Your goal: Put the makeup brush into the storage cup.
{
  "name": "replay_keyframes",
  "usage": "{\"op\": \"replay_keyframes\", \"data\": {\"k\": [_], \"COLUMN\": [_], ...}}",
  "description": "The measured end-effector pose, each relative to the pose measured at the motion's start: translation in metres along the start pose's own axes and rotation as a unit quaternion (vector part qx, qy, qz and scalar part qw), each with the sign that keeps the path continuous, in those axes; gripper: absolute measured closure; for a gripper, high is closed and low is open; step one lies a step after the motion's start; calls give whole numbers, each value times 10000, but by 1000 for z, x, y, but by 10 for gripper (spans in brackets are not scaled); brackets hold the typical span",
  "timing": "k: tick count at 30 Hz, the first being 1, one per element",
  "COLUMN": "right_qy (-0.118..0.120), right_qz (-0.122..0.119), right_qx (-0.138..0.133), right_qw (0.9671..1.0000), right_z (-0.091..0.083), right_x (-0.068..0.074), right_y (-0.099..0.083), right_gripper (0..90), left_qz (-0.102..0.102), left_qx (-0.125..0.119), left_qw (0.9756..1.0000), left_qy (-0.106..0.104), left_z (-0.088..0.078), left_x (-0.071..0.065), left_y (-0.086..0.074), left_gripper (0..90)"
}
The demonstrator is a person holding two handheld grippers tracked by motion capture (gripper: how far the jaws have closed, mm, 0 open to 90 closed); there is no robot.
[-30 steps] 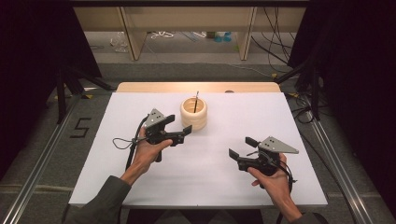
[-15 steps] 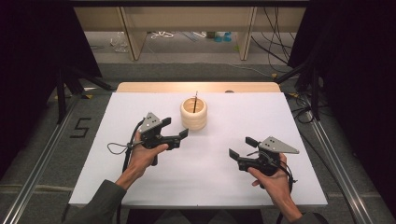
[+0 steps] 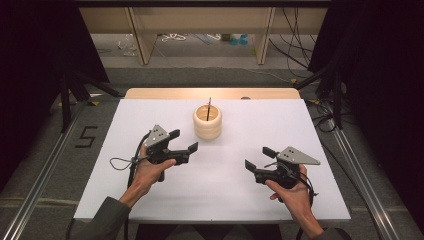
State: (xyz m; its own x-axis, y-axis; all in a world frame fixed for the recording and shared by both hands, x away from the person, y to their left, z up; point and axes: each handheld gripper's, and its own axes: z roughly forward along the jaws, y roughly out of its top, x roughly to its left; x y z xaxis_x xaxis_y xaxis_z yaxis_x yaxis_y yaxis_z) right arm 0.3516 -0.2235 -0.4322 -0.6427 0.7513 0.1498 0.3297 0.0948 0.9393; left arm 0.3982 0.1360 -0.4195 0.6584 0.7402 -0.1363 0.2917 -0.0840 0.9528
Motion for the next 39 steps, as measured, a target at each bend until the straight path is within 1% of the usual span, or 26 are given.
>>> {"op": "replay_keyframes", "data": {"k": [1,2,3,4,6,7,9,14,16,18,19,20,21,24,26,27,29,30,33,34,35,37,39], "right_qy": [-3,19,19,-28,-30,-26,10,35,22,46,46,17,12,3,16,17,27,-10,12,20,30,37,6], "right_qz": [-2,-9,-9,-52,-67,-65,-34,-19,-33,-21,-38,-52,-49,-29,-32,-27,-16,-15,-11,-19,-16,-22,-11], "right_qx": [0,-27,-27,82,83,84,45,25,42,52,100,118,121,139,117,114,107,122,126,117,135,127,130], "right_qw": [10000,10000,10000,9999,9999,9999,10000,10000,10000,10000,9999,9999,9999,9999,9999,9999,9999,9999,9999,9999,9999,9999,9999], "right_z": [0,1,1,-1,-1,-1,0,0,0,0,-1,-1,-1,0,-1,-1,-1,-1,-1,-1,-1,-2,-3], "right_x": [0,0,0,0,1,1,2,2,2,2,2,2,2,2,2,2,2,2,3,3,3,4,4], "right_y": [0,0,0,0,0,0,0,-1,-1,-1,-1,-1,-1,-1,-1,-1,-1,-1,-1,-1,-1,-1,-1], "right_gripper": [186,186,186,186,186,186,186,185,183,181,179,177,174,158,157,156,156,156,156,156,156,156,156], "left_qz": [8,-57,-1,15,-17,23,-14,20,-18,2,38,-4,66,41,67,74,128,179,192,137,139,233,193], "left_qx": [-14,-6,19,40,29,35,13,-5,6,22,19,13,20,9,1,6,36,50,68,80,87,117,104], "left_qw": [10000,10000,10000,10000,10000,10000,10000,10000,10000,10000,10000,10000,10000,10000,10000,10000,9999,9998,9998,9999,9999,9996,9997], "left_qy": [-13,-15,-30,-32,-36,-47,-44,-48,-35,-37,-53,-40,-54,-34,-55,-25,-27,-21,-32,-34,-19,-76,-79], "left_z": [-1,-2,-2,-4,-5,-6,-8,-13,-15,-17,-18,-18,-20,-22,-24,-26,-27,-28,-30,-30,-31,-33,-34], "left_x": [0,-2,-2,-3,-4,-4,-4,-3,-3,-4,-4,-5,-5,-6,-6,-6,-7,-7,-9,-10,-11,-12,-13], "left_y": [-1,-3,-4,-5,-6,-6,-6,-7,-8,-9,-9,-10,-10,-11,-11,-12,-14,-14,-17,-18,-19,-21,-22], "left_gripper": [154,154,154,154,154,154,154,154,154,154,154,154,154,154,154,154,154,154,154,154,154,154,154]}}
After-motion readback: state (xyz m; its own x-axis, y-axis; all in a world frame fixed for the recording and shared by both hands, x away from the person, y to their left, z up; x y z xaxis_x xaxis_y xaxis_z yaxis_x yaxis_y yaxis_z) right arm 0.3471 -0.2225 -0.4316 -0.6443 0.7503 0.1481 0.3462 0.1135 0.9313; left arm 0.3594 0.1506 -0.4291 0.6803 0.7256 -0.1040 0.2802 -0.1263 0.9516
